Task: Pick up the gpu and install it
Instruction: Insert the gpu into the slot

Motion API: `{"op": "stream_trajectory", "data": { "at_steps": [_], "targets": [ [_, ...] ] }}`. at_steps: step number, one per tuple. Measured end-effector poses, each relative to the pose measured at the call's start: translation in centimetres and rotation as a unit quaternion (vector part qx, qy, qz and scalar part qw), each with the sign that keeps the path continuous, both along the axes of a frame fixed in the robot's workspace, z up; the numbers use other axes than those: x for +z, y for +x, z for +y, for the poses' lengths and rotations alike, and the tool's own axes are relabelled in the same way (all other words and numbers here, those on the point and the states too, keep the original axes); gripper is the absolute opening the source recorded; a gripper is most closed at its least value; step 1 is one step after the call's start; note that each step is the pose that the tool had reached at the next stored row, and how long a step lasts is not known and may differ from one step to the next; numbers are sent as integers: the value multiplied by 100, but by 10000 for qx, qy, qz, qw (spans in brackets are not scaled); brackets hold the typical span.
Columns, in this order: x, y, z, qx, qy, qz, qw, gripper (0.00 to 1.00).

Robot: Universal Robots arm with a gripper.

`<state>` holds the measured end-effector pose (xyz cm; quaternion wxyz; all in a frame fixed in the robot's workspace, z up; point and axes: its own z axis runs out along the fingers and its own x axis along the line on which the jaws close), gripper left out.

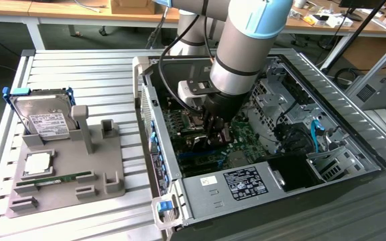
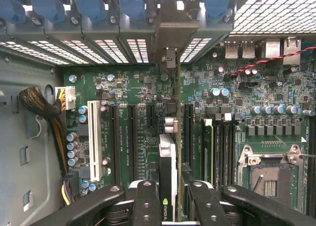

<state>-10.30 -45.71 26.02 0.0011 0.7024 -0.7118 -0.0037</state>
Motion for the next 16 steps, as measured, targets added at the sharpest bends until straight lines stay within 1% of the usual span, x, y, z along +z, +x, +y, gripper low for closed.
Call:
{"op": "stream_trajectory", "data": {
  "at_steps": [16],
  "targets": [
    [-36, 0, 0, 0, 0, 0, 10000, 27]
  ]
}}
